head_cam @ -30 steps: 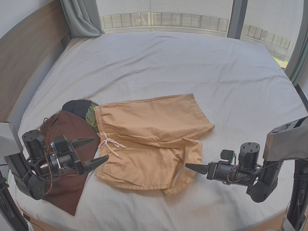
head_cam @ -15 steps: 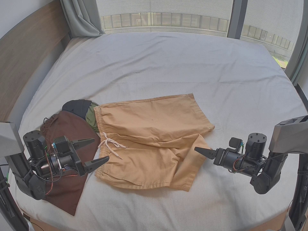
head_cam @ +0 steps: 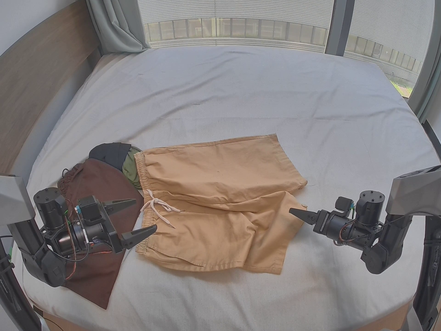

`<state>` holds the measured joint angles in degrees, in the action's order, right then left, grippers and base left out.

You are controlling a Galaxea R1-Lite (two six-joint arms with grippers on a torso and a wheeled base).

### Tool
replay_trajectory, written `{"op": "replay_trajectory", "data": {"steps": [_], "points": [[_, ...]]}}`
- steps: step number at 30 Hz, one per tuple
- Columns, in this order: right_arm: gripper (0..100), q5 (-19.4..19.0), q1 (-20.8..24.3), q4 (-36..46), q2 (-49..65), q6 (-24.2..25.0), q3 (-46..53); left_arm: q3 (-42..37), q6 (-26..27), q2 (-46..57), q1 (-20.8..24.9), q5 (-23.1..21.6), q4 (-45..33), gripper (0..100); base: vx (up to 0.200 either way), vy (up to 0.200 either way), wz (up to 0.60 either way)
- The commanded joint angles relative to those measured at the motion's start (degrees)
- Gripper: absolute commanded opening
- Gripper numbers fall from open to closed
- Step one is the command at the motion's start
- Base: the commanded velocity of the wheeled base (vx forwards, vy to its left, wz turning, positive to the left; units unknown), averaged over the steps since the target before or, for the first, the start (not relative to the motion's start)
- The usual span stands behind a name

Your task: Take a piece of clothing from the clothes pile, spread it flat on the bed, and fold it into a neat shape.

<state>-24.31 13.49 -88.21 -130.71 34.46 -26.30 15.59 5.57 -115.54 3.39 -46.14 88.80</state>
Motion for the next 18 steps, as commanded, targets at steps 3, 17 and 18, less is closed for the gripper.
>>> {"op": "replay_trajectory", "data": {"steps": [3,17,18], "points": [[100,-0.04,-2.42,-0.03,-4.56,-0.01,-1.92,-0.04,0.49,-0.12,0.13,-0.09,-0.03,100,0.000,0.000,0.00],[100,3.13,-2.33,-0.03,-8.95,7.72,-6.75,0.05,0.58,-0.12,0.13,-0.09,-0.03,100,0.000,0.000,0.00],[100,3.13,-2.24,-0.03,-8.95,8.52,-7.10,0.05,0.58,-0.12,0.13,-0.09,-0.03,100,0.000,0.000,0.00]]}}
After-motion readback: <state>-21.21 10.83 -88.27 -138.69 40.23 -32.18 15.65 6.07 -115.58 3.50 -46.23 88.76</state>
